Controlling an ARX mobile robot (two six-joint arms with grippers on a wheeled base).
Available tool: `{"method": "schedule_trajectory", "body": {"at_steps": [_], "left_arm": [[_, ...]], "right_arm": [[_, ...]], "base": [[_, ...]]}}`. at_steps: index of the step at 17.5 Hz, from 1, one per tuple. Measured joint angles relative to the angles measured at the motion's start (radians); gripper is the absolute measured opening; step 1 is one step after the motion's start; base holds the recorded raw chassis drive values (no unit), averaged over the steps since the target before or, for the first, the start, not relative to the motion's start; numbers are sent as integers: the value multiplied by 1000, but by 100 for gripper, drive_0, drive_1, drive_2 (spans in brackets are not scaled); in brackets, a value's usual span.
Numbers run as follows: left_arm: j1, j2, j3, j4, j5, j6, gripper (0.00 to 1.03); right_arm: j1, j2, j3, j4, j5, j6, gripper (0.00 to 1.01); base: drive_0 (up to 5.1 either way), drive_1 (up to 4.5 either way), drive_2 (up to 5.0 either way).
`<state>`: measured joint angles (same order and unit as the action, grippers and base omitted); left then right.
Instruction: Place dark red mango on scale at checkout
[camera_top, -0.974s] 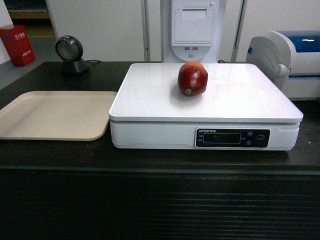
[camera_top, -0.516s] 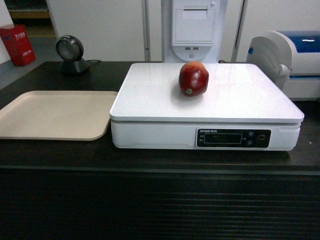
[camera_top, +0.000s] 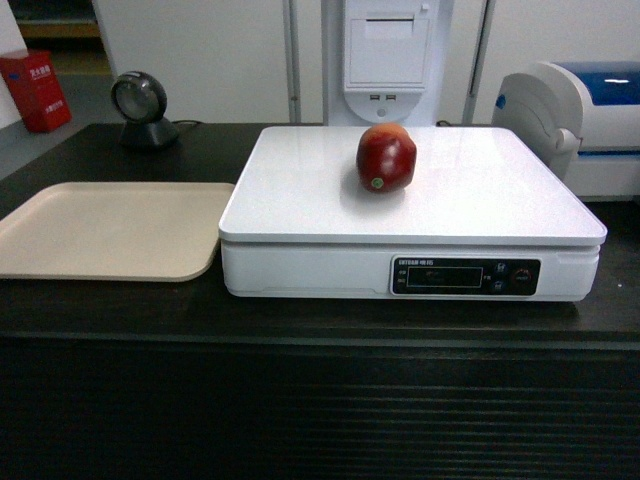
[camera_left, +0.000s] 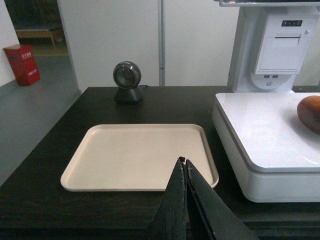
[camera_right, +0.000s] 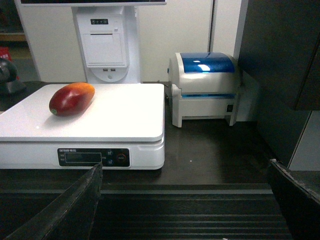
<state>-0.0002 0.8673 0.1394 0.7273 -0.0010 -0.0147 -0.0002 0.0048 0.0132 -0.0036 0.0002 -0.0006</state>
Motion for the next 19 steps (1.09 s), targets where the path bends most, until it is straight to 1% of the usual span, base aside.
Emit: {"method": "schedule_trajectory", "body": {"at_steps": [6,7,10,14,17,19], "left_arm": [[0,-222,-87,-144,0,0,2],[0,-222,-118,-81,0,0,2],[0,-330,-130,-201,0,0,2],[0,-468,-130,-333,0,0,2],[0,-559,-130,-422,0,0,2],[0,-604,-130,-460,0,0,2]], "right_arm": [[0,0,0,0,0,0,98],[0,0,0,0,0,0,98],[0,0,0,0,0,0,98],[0,0,0,0,0,0,98],[0,0,0,0,0,0,98],[0,0,0,0,0,0,98]], "base": [[0,0,0],[0,0,0],[0,0,0],[0,0,0],[0,0,0],[0,0,0]]}}
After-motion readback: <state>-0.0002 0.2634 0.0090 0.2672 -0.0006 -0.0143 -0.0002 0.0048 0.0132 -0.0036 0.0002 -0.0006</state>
